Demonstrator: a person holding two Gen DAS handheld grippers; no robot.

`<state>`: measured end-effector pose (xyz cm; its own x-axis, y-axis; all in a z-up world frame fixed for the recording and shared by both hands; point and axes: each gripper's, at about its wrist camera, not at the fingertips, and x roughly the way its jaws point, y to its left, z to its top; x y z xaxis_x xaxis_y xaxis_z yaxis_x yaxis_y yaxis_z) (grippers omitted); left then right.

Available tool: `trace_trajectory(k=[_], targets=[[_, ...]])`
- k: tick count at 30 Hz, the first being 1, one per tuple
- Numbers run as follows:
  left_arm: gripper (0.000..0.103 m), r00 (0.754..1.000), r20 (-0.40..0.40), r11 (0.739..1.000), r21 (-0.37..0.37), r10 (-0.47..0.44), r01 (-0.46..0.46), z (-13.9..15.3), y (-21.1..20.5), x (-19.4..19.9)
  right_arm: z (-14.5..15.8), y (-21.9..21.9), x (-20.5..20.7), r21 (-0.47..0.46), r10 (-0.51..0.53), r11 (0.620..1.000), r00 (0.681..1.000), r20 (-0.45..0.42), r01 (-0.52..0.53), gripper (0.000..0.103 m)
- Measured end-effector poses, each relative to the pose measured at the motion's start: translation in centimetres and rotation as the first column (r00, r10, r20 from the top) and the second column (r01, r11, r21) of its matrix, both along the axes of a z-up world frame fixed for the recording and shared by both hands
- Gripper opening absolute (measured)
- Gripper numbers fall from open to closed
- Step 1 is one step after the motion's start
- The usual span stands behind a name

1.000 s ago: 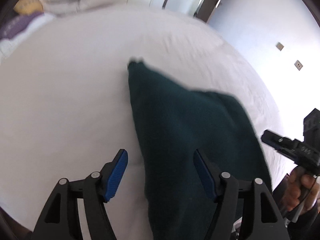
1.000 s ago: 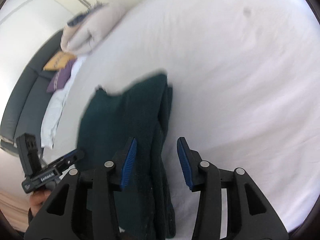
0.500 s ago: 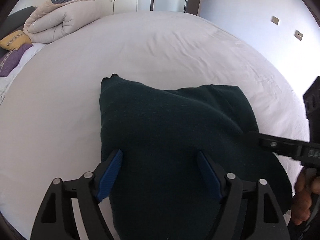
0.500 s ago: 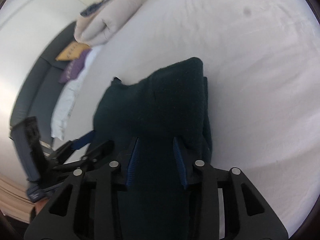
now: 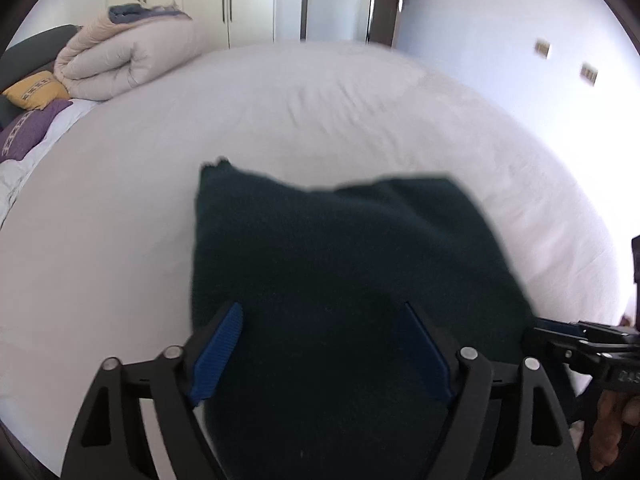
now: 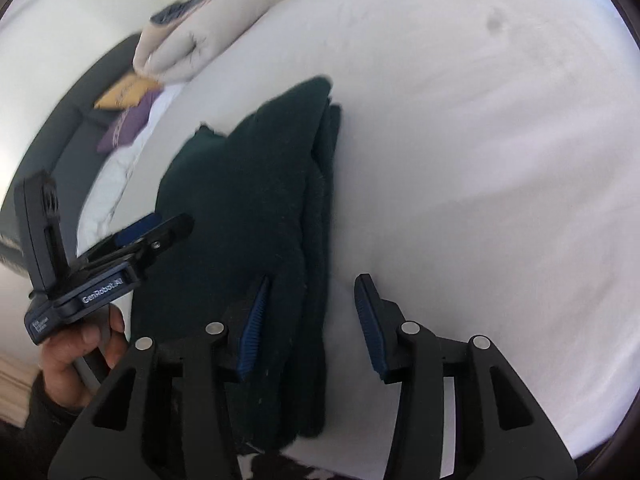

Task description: Fold small clothes

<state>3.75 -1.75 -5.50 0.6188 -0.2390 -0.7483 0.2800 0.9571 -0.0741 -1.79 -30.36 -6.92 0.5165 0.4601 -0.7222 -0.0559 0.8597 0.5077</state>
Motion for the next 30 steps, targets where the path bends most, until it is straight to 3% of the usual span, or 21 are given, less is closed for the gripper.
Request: trace_trajectory(k=[2,3,4,6,7,8,10,11,12,14,16,19,20,22,24,27,30], targets=[[0.082,0.996,0.085,1.0,0.002,0.02,-0.021,1.8,0.6,-1.4,2.5,-1.1,-1.7,-0.06,-0.028,0.998,0.996,0.085,0.033,0.043],[0.088,0.984,0.175,0.999,0.023,0.043,-0.047,3.4,0.9,-2.8,3.8,-1.5,-2.5,-0.087,-0.041,0.995,0.991,0.13,0.053,0.043],[0.1,0.973,0.223,0.997,0.033,0.056,-0.065,4.2,1.1,-3.7,4.5,-1.6,-3.3,-0.105,-0.053,0.992,0.986,0.161,0.07,0.045],[0.103,0.928,0.358,0.992,0.034,0.102,-0.122,6.7,1.7,-6.3,8.8,-3.2,-6.9,-0.125,-0.108,0.981,0.954,0.28,0.148,0.054],[0.103,0.893,0.436,0.99,0.025,0.114,-0.138,8.4,2.0,-8.1,10.4,-3.6,-8.1,-0.121,-0.135,0.976,0.934,0.33,0.183,0.066],[0.103,0.863,0.49,0.988,0.022,0.124,-0.154,9.6,2.2,-9.4,12.5,-3.9,-9.6,-0.116,-0.172,0.965,0.9,0.401,0.236,0.08],[0.103,0.824,0.55,0.982,0.034,0.136,-0.185,11.8,2.3,-11.3,16.3,-3.8,-12.9,-0.118,-0.214,0.936,0.804,0.556,0.331,0.097],[0.103,0.821,0.556,0.982,0.045,0.128,-0.184,12.8,2.3,-12.0,17.7,-3.3,-14.0,-0.121,-0.218,0.925,0.765,0.606,0.36,0.103],[0.103,0.825,0.553,0.983,0.053,0.12,-0.178,13.6,2.3,-12.4,19.6,-2.8,-16.0,-0.122,-0.216,0.905,0.689,0.692,0.406,0.103],[0.103,0.822,0.553,0.978,0.057,0.135,-0.199,15.4,2.4,-13.6,22.5,-2.1,-19.0,-0.125,-0.181,0.89,0.592,0.786,0.438,0.103],[0.103,0.822,0.548,0.973,0.054,0.158,-0.223,16.4,2.9,-14.3,24.9,-1.4,-21.3,-0.144,-0.137,0.885,0.542,0.829,0.443,0.103],[0.103,0.87,0.461,0.972,0.057,0.176,-0.227,16.5,3.2,-14.1,27.9,-0.8,-23.9,-0.169,-0.091,0.879,0.504,0.859,0.446,0.103],[0.103,0.892,0.399,0.963,0.07,0.212,-0.26,16.0,3.4,-13.4,28.6,-0.7,-24.5,-0.174,-0.084,0.88,0.506,0.858,0.441,0.103],[0.103,0.919,0.317,0.964,0.046,0.235,-0.262,14.7,3.8,-13.1,29.2,-0.5,-25.0,-0.207,-0.082,0.877,0.559,0.825,0.434,0.103],[0.103,0.937,0.241,0.963,0.025,0.255,-0.268,13.0,4.1,-12.5,28.8,-0.5,-24.9,-0.231,-0.092,0.886,0.641,0.762,0.403,0.103],[0.103,0.954,0.15,0.965,0.012,0.258,-0.263,10.7,4.0,-11.6,25.9,-0.8,-23.3,-0.266,-0.138,0.895,0.79,0.597,0.358,0.103],[0.103,0.955,0.134,0.964,0.008,0.263,-0.267,9.7,3.7,-11.7,22.3,-1.4,-22.7,-0.273,-0.18,0.908,0.885,0.429,0.317,0.103]])
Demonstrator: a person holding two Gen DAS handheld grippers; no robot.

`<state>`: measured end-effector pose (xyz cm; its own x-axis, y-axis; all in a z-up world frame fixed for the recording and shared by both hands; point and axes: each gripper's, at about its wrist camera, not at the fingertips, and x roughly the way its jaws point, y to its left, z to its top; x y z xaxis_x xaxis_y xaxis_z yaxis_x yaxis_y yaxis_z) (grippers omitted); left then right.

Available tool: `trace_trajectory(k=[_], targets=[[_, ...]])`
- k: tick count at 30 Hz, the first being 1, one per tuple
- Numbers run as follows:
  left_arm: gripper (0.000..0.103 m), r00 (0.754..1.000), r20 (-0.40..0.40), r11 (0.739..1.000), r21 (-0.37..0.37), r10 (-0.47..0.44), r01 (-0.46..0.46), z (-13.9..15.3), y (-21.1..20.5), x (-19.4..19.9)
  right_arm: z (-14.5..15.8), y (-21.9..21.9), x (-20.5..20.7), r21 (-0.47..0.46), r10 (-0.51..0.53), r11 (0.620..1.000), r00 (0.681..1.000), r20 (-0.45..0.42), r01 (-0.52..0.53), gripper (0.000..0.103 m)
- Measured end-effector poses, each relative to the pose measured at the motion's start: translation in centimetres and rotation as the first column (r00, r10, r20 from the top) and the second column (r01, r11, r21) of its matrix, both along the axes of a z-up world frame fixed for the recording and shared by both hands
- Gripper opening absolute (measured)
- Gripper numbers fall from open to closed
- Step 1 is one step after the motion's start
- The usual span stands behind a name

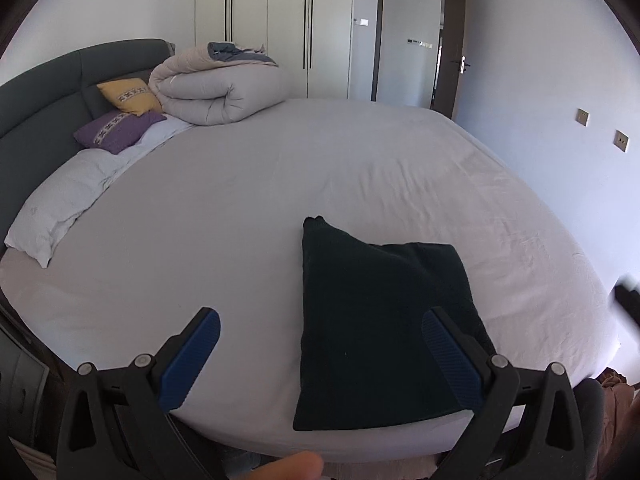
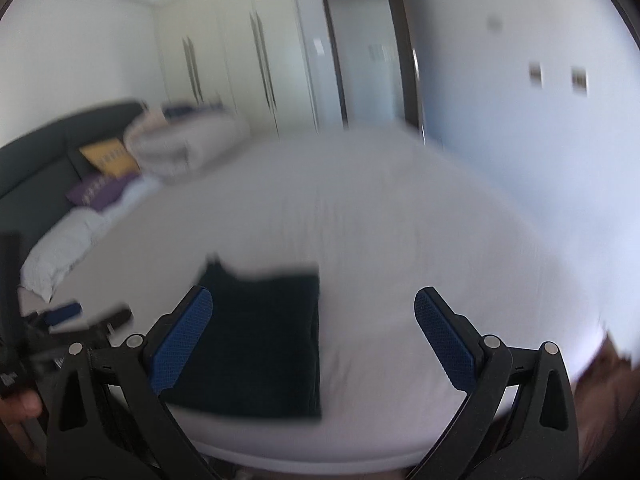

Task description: Fold small clothes

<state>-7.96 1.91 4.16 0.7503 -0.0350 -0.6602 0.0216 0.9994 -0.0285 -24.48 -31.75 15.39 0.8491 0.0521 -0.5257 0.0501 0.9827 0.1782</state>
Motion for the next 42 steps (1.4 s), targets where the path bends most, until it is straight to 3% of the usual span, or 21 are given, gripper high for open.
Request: trace_trajectory(k=[3,10,12,16,28,42], targets=[[0.103,0.999,-0.036,1.0,-0.018,-0.019,0.018,-1.2,-0.4,0.2,-3.8,0.4,1.2,-0.01,-0.015,1.0,0.997,-0.081,0.015,0.103],[0.103,0.996,-0.084,0.998,-0.042,-0.043,0.039,-3.3,-1.2,0.3,-5.9,3.1,1.9,-0.158,-0.022,0.987,0.99,-0.142,-0.001,0.103],[0.103,0.995,-0.089,0.998,-0.047,-0.04,0.036,-3.5,-1.0,0.5,-7.0,5.0,4.8,-0.166,-0.015,0.986,0.99,-0.143,-0.009,0.103],[0.103,0.995,-0.095,0.999,-0.04,-0.023,0.019,-4.2,-0.4,1.1,-6.9,5.5,7.1,-0.165,-0.01,0.986,0.988,-0.154,-0.016,0.103],[0.103,0.993,-0.114,0.999,-0.052,-0.012,0.006,-5.1,0.1,1.5,-7.0,5.2,8.4,-0.157,-0.008,0.987,0.985,-0.17,-0.019,0.103],[0.103,0.992,-0.122,0.999,-0.045,-0.023,0.018,-5.5,-0.2,1.6,-7.8,7.7,10.8,-0.137,-0.022,0.991,0.983,-0.182,-0.003,0.103]])
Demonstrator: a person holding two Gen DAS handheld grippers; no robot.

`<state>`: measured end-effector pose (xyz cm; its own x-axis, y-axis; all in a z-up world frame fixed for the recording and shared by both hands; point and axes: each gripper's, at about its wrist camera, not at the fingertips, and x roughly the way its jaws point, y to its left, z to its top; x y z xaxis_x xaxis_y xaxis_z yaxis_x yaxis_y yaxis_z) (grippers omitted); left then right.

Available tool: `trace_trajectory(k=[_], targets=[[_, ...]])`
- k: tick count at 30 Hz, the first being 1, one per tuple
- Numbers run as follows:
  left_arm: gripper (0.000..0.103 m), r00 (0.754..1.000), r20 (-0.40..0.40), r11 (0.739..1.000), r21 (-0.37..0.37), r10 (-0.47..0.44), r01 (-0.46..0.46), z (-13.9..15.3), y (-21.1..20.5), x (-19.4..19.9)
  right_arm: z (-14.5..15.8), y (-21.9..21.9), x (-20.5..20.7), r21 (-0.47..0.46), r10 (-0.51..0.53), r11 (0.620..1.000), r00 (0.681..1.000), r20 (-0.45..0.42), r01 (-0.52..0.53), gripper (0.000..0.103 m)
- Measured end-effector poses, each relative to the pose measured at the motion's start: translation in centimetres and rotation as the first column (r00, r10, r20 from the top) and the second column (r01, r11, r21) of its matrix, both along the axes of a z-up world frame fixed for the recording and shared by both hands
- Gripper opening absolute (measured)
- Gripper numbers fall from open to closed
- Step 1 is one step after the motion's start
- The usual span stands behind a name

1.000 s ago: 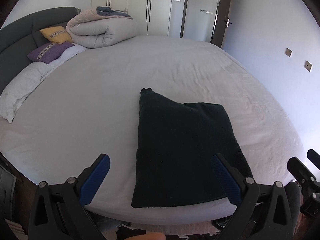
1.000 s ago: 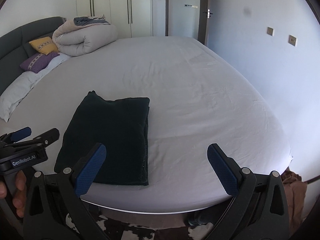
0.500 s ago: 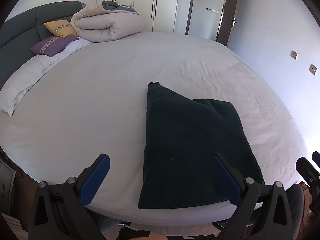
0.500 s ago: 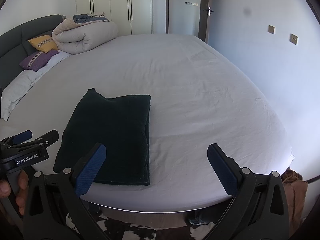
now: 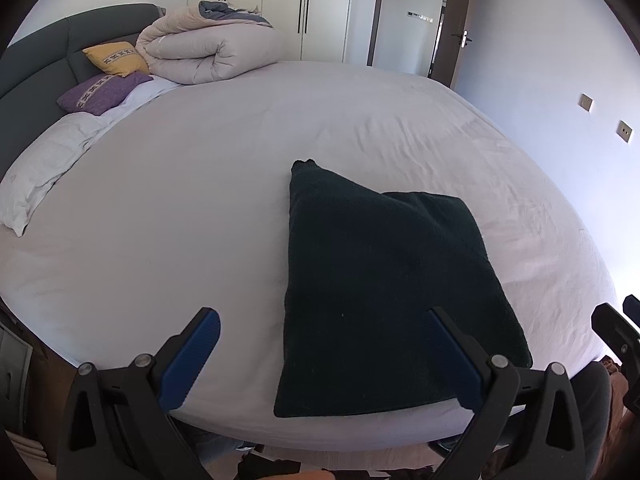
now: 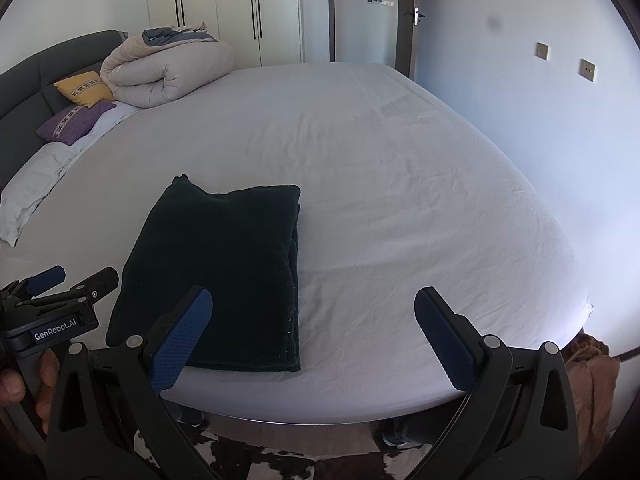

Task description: Fold small clothes

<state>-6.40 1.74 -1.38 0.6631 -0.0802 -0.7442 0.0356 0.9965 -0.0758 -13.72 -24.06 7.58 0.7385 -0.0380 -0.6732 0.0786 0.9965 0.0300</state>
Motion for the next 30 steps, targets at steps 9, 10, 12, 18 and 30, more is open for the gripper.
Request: trace_trajectory(k=[9,10,12,18,30], targets=[[0.103,1.0,-0.005,1.0,0.0,-0.005,0.005,-0.2,-0.3,-0.1,-0.3,1.0,0.8,0.001,-0.006,1.0,1.0,-0.002,0.006,0.103],[0.103,1.0,-0.006,1.0,0.0,-0.005,0.005,-0.3,-0.3,0.0,-0.3,1.0,0.9,0.001,-0.006,1.0,1.0,-0.002,0.006,0.103],[0.103,1.0,-0.008,1.0,0.0,-0.007,0.007,-0.3,-0.3,0.0,-0.3,1.0,0.8,0.003,-0.006,1.0,1.0,-0.003,0.006,0.103],[0.103,1.0,-0.013,1.0,0.002,-0.013,0.013,-0.5,-0.4,0.0,-0.3,1.2,0.9,0.003,-0.006,1.0,1.0,-0.002,0.006,0.103],[0.103,1.0,-0.016,1.0,0.001,-0.015,0.015,-0.5,-0.5,0.0,-0.5,1.7,1.2,0.005,-0.011,1.0,1.0,-0.004,0.011,0.103]])
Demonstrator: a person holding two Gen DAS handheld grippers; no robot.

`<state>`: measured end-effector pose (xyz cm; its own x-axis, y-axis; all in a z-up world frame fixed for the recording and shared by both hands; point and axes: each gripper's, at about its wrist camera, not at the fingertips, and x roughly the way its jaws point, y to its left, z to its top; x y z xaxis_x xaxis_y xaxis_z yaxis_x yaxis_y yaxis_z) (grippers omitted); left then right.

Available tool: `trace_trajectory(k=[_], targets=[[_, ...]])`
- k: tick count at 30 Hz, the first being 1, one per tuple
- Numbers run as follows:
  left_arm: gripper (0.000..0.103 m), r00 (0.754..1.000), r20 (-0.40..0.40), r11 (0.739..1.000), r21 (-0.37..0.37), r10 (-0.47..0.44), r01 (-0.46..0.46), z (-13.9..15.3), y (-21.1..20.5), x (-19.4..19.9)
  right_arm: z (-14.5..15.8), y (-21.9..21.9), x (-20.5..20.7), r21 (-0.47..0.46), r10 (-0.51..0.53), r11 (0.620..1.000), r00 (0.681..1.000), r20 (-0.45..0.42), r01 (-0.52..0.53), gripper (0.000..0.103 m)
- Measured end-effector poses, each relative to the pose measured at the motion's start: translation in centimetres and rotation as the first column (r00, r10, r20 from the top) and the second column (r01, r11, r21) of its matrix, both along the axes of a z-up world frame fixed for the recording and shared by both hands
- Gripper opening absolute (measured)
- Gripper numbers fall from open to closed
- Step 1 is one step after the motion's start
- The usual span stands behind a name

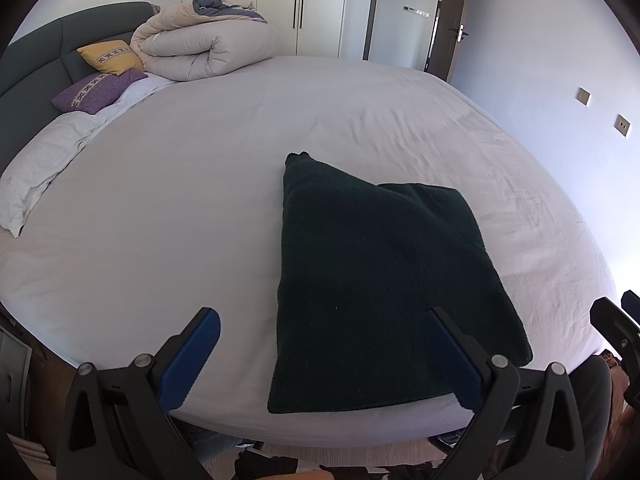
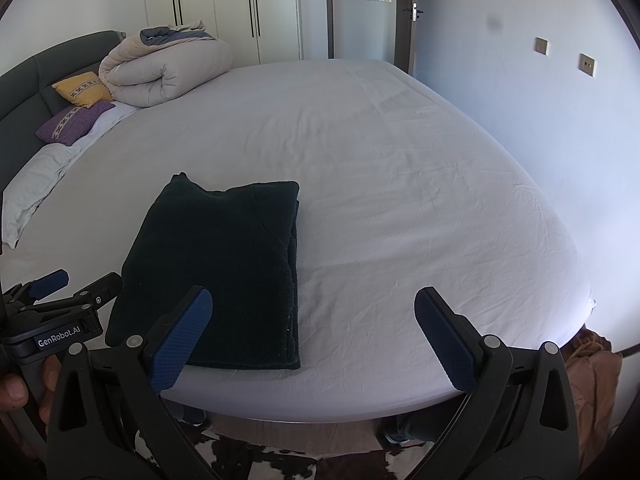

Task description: Fold small clothes

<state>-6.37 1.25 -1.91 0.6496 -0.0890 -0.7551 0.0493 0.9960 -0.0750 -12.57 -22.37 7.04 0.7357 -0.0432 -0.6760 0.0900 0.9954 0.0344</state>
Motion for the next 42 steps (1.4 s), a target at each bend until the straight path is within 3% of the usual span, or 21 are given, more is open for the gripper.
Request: trace_trajectory(k=[42], targets=[[0.103,1.0,-0.017,1.0,0.004,-0.012,0.012,-0.9,0.1,0.1,-1.6,3.4,0.6,0.01,-0.017,1.0,1.0,-0.017,0.017,0.103]])
